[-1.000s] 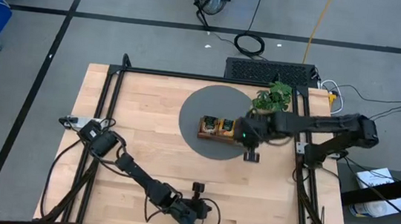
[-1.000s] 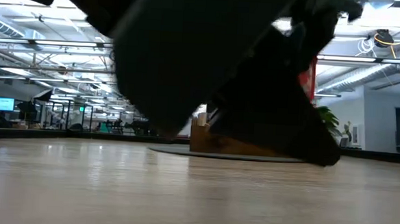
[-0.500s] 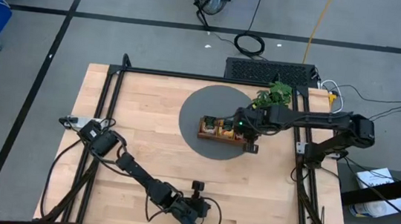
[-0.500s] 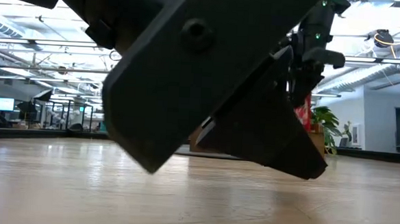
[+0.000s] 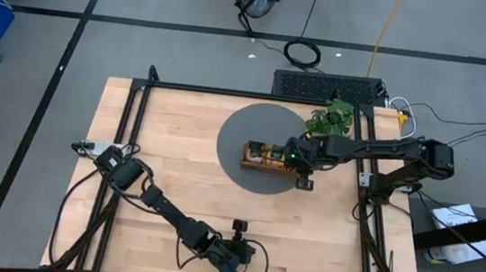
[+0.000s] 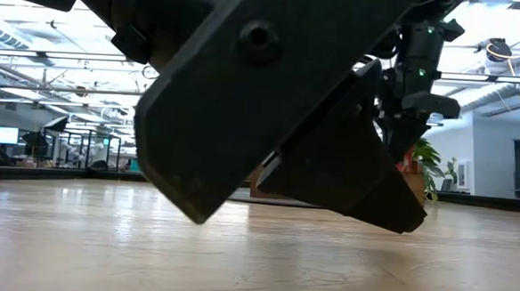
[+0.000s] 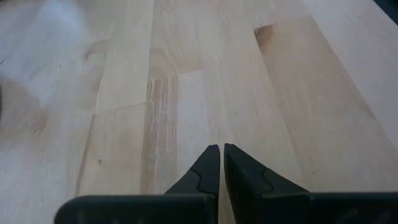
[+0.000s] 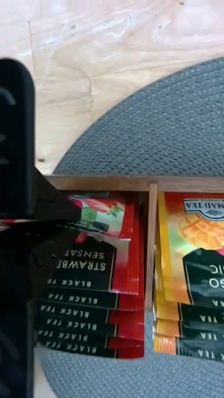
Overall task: Pick & Place Tea
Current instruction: Put the red tea bag into the right section of the wooden organizer, then return to Home Position
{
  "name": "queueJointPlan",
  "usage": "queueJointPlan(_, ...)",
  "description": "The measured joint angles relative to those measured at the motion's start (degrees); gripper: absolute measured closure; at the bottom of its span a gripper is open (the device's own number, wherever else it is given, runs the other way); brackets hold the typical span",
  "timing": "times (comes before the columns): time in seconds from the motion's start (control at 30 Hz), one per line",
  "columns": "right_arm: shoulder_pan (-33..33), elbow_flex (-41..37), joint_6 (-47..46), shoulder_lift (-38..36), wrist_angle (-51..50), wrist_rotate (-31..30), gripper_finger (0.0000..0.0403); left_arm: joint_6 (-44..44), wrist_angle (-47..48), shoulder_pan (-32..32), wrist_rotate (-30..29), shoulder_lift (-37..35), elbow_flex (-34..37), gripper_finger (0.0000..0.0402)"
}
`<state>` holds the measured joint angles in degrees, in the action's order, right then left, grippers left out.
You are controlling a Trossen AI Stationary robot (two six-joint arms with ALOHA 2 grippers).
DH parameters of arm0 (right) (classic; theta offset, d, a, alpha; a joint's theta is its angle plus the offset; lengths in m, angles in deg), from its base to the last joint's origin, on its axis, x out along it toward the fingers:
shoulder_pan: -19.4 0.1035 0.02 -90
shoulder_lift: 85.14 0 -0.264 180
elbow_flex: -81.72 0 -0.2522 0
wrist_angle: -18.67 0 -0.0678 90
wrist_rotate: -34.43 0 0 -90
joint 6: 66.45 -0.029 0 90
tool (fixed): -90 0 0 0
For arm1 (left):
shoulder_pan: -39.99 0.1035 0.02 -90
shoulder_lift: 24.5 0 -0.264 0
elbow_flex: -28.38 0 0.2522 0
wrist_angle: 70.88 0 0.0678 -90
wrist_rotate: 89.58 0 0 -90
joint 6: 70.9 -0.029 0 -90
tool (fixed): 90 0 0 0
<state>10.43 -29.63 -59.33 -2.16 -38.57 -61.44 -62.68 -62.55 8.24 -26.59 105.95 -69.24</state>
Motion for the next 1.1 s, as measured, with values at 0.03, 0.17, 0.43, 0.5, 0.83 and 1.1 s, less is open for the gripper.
queueJointPlan(0.03,0.0,-0.4,0.2,0.0,0.6,0.0,0.0403,0.0,0.0,0.0,0.0,0.0,0.0,0.0371)
queueJointPlan(0.17,0.0,-1.4,1.5,0.0,2.5,0.0,0.0403,0.0,0.0,0.3,0.0,0.0,0.0,0.0371)
queueJointPlan(0.43,0.0,-1.4,2.2,0.0,3.0,0.0,0.0354,0.0,0.1,0.3,0.0,0.0,0.0,0.0371)
queueJointPlan(0.5,0.0,-1.4,1.6,0.0,3.0,-0.1,0.0331,-0.2,0.1,0.3,0.1,0.0,0.0,0.0371)
queueJointPlan(0.83,0.1,-1.4,-0.4,-2.1,3.7,-4.5,0.0245,-1.3,-0.8,0.3,0.1,0.0,0.0,0.0371)
queueJointPlan(1.1,1.3,-1.4,-2.7,-8.7,3.5,-4.6,0.0228,-2.6,-0.3,1.4,0.3,0.0,0.0,0.0371)
